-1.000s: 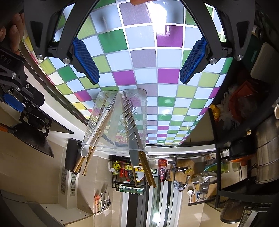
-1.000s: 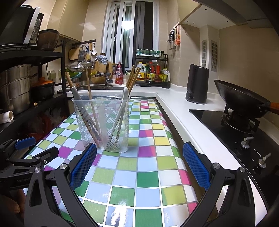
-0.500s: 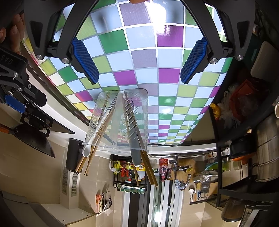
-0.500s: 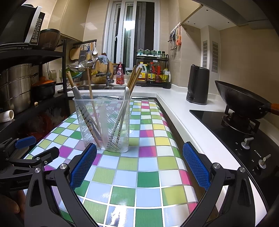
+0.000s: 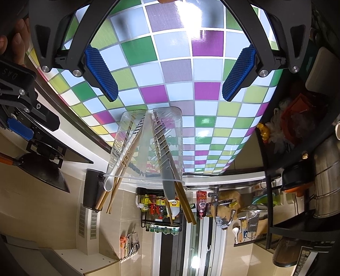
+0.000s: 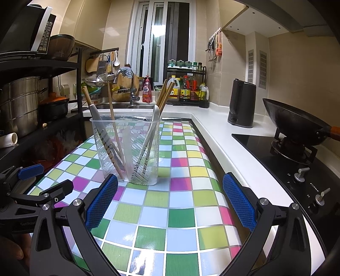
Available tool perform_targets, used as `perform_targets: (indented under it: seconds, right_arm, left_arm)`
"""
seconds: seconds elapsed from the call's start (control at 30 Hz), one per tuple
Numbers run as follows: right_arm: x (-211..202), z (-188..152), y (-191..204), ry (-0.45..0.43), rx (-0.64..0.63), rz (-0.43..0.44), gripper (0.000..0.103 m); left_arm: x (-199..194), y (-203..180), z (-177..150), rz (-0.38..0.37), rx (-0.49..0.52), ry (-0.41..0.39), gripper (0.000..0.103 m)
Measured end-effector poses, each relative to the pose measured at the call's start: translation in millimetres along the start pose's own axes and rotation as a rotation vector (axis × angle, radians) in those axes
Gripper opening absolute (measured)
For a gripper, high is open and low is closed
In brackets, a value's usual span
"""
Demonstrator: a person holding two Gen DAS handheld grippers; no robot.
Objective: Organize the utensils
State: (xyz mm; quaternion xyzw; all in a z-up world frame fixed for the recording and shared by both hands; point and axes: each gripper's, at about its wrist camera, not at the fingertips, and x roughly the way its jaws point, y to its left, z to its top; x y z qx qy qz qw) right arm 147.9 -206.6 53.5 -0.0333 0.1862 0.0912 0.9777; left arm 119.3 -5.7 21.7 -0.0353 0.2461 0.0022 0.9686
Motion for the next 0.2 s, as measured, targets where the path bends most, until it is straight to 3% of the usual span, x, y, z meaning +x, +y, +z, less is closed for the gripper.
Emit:
perform_targets:
  seconds: [0.2]
  right_arm:
    - [0.5, 0.0, 1.5, 0.002, -0.006, 0.007, 0.097]
  left_arm:
    - [2.9, 0.6, -1.3, 0.004, 0.0, 0.016, 0.095]
